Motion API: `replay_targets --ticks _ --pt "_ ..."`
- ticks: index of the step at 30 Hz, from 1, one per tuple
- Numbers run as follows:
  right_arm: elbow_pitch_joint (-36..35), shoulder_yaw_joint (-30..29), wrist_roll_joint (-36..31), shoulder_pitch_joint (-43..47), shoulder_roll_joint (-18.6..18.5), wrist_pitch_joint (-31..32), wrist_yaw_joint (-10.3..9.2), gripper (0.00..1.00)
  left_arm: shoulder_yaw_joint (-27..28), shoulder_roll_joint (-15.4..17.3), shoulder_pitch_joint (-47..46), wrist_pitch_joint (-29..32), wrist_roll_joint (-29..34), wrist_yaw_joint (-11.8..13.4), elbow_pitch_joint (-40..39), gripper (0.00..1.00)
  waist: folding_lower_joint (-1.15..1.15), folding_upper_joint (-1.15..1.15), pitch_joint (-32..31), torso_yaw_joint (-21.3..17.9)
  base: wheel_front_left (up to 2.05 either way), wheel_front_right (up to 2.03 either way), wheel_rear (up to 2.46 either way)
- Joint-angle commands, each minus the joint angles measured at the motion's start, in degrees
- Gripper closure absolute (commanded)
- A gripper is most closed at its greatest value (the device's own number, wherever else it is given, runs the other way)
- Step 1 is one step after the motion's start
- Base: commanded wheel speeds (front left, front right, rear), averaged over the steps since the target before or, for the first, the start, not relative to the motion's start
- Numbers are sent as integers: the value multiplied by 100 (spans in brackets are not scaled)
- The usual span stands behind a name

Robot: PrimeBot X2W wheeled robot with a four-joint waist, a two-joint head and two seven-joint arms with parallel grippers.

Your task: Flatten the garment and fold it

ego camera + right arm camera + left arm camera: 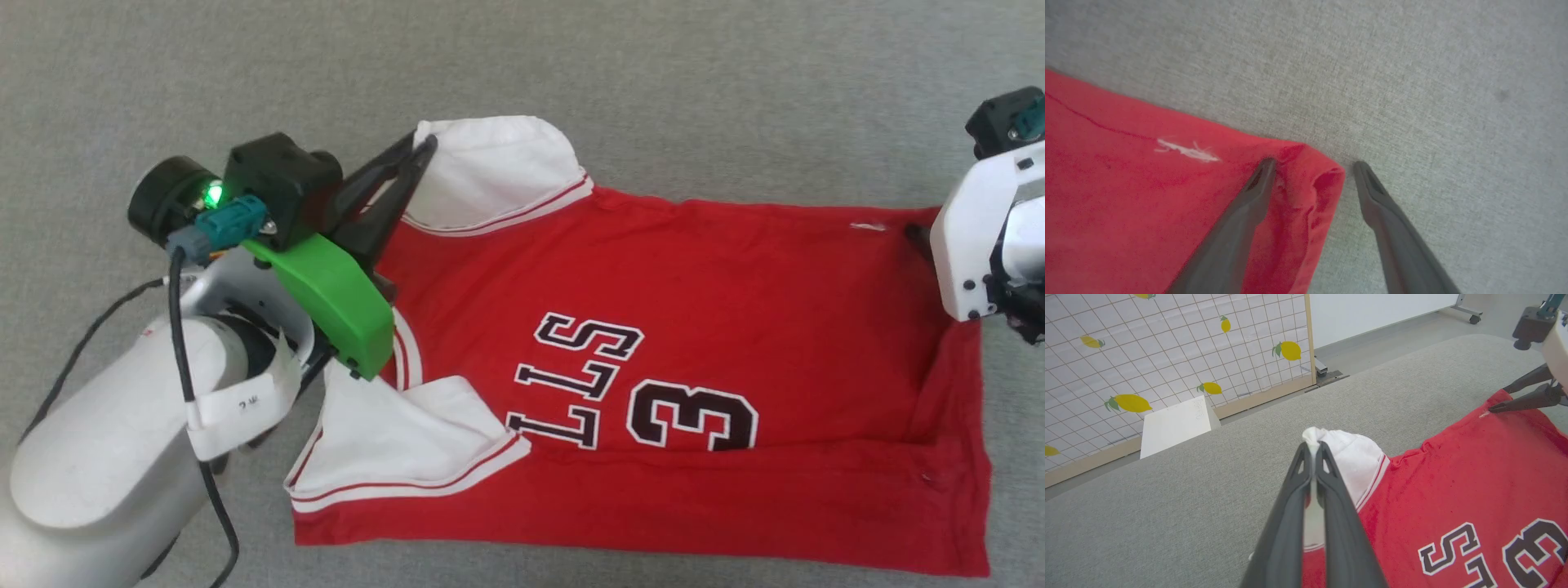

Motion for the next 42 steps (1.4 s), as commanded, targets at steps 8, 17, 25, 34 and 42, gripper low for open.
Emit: replay_targets --ticks 8,17,25,34,42 --pt "342 523 206 102 -90 -284 -8 100 -99 -48 159 -62 111 92 135 100 0 0 19 133 0 0 0" --pt "183 237 527 297 -23 -1240 -8 100 41 85 708 -318 -119 361 334 100 0 0 -674 -43 0 0 0" --pt "-460 -265 856 1311 58 -1642 -8 100 61 414 1531 -268 -438 695 45 100 0 0 -1352 -87 0 0 0" --pt "-1410 -821 974 2949 198 -1504 -8 100 -178 826 2530 60 -830 946 -195 100 0 0 -1701 -46 0 0 0" --pt "-1799 -753 911 3679 -53 -1017 -8 100 -500 876 2887 368 -1068 746 229 100 0 0 -1613 -26 0 0 0"
